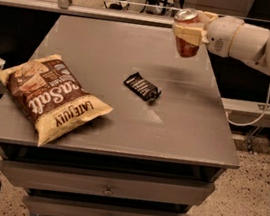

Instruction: Place coke can upright

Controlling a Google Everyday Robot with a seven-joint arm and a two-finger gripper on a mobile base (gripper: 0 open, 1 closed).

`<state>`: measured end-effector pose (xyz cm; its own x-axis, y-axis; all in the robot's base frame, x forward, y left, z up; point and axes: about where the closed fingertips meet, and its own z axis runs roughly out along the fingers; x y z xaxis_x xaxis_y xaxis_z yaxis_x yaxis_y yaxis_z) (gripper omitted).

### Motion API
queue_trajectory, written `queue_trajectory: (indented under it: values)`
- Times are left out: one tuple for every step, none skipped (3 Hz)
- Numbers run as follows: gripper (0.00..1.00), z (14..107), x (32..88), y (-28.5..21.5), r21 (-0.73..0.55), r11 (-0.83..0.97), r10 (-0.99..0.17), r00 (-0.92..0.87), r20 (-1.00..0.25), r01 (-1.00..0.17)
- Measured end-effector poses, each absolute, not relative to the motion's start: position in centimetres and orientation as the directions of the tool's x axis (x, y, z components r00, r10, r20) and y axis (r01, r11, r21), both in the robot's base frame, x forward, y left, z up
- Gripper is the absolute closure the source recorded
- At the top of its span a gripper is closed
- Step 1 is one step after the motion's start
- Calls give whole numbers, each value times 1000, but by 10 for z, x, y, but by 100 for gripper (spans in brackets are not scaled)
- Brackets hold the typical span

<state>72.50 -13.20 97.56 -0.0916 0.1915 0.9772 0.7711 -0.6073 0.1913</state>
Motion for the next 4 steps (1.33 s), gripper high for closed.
queue_trajectory:
  values:
    - [100, 961, 720, -146, 306, -561, 249, -195, 949, 769]
    - [100, 945, 722, -158, 322, -562, 231, -229, 946, 762]
    - [100, 929, 726, -167, 257, -600, 165, -197, 966, 758]
    - [100, 922, 727, -168, 208, -621, 127, -164, 978, 756]
